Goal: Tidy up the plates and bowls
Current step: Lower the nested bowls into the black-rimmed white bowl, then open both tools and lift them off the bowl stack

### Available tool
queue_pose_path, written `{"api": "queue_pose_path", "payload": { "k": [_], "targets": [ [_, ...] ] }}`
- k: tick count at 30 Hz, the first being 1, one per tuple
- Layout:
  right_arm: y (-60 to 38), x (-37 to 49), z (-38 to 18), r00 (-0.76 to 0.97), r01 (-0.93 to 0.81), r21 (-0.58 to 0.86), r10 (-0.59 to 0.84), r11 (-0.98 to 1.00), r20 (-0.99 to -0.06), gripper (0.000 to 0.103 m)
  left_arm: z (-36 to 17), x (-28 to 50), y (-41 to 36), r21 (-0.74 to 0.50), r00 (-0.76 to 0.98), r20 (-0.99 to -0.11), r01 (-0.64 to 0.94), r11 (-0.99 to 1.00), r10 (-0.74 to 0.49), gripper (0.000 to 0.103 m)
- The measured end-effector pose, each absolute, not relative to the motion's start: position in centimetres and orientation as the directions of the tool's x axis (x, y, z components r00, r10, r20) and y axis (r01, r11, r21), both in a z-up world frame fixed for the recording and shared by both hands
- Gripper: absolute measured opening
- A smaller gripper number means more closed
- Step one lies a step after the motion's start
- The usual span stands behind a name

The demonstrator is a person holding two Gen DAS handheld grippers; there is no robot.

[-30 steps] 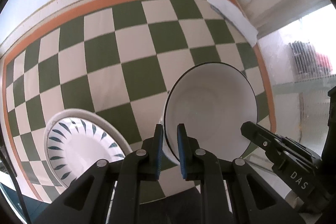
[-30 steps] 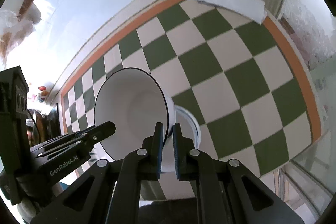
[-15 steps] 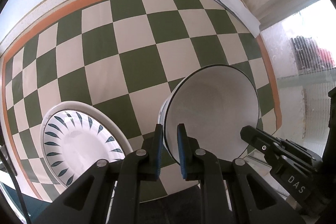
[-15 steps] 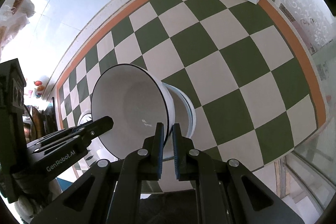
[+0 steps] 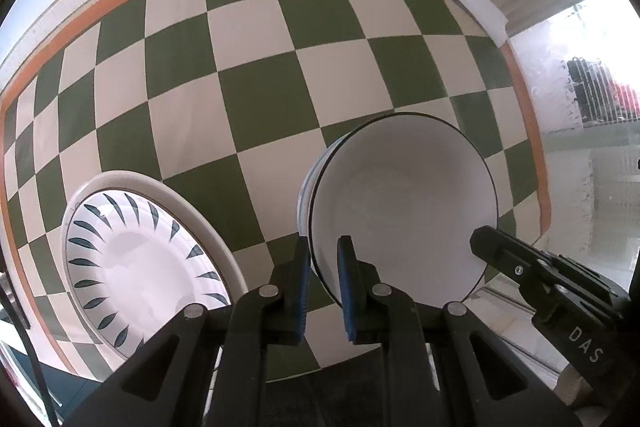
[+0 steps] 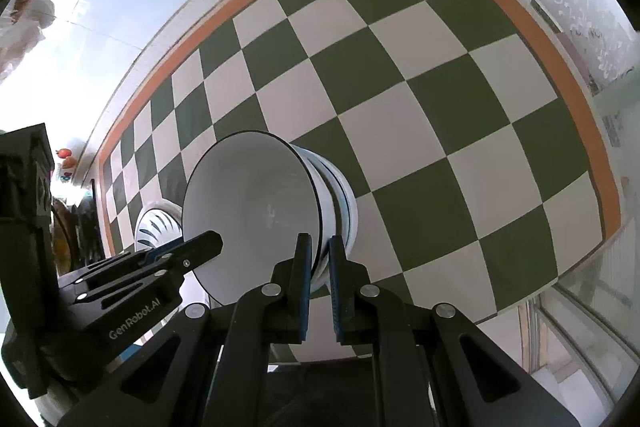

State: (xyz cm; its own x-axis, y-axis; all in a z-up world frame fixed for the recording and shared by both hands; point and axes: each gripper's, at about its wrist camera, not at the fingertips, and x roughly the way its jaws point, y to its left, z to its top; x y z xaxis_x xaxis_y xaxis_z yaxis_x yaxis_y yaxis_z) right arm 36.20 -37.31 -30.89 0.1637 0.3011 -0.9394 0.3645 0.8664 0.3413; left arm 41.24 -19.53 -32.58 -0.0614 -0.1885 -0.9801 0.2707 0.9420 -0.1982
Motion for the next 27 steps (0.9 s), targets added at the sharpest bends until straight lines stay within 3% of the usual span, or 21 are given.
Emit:
{"api": "queue_pose_path", "payload": {
  "k": [21, 27],
  "targets": [
    [-37.3, 36.8, -31.9, 0.131, 0.367, 0.343, 0.317, 0.865, -0.939, 0.012, -33.0, 40.9, -19.9, -0.159, -0.070, -0.987, 0.265, 0.951, -0.146, 0.012],
    [-36.9, 36.1, -30.7, 0.122, 0.338, 0.312, 0.287, 0.888, -0.950, 0.012, -31.1, 39.9, -19.3, -0.150, -0.034, -0.989, 0.284, 0.947, -0.146, 0.019]
  ]
}}
